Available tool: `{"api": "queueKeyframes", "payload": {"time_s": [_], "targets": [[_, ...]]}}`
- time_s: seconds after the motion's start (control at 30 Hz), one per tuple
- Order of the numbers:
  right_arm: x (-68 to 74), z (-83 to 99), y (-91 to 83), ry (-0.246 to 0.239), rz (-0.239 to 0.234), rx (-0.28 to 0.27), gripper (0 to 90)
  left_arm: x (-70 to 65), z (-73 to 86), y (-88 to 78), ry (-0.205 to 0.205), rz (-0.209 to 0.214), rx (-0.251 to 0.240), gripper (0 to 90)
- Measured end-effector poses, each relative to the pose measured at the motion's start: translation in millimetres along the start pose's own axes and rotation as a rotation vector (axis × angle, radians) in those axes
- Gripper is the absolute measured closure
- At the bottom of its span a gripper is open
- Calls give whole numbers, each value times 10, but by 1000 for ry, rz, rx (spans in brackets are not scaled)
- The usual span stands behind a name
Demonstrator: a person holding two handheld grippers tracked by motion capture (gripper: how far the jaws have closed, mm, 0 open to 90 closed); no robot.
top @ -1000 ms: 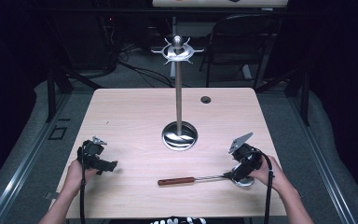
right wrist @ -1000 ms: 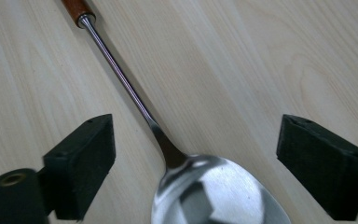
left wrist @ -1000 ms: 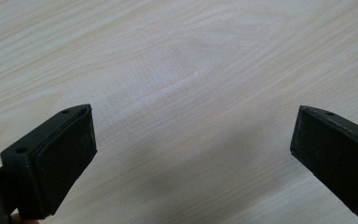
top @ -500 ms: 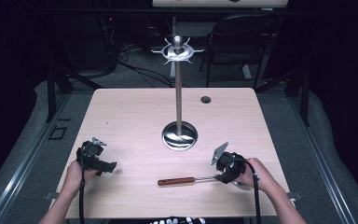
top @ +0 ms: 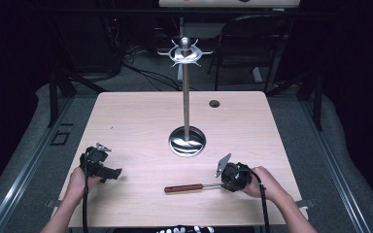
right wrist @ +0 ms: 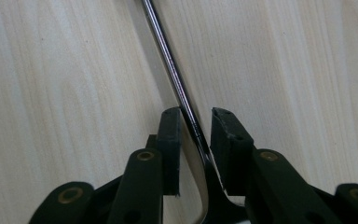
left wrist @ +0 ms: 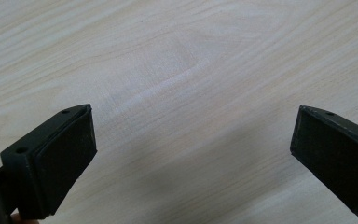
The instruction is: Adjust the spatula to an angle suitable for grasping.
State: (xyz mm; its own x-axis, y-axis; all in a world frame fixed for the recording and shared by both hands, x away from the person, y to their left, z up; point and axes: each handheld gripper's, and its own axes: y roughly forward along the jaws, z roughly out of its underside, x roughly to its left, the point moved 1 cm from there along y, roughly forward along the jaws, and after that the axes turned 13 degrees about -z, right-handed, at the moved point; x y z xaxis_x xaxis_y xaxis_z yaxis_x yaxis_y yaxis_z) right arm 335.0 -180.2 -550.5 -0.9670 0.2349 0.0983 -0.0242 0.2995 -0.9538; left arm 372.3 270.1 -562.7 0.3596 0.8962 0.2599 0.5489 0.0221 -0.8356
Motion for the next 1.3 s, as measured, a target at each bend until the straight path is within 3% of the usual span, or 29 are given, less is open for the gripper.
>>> {"api": "queueKeyframes", "payload": {"time_s": [0.13,0.47,0.67,0.73,1.0,1.17,1.3], "targets": [[11,-2,5,-16,10,4,769,0,-1,-2,2,-1,-1,0],[-12,32,0,-1,-4,-8,783,-2,1,-3,2,-1,-1,0],[-60,77,-35,37,-7,9,795,-5,1,0,3,1,0,0],[-85,101,-31,61,-17,-12,799,-4,1,-1,3,0,0,0],[-145,151,-60,113,5,-1,818,-4,1,-5,1,0,-2,0],[-177,176,-64,157,-7,-15,819,-1,2,-4,2,-2,-4,0],[-190,189,-78,188,-6,15,821,0,3,-7,0,-2,-5,0]]}}
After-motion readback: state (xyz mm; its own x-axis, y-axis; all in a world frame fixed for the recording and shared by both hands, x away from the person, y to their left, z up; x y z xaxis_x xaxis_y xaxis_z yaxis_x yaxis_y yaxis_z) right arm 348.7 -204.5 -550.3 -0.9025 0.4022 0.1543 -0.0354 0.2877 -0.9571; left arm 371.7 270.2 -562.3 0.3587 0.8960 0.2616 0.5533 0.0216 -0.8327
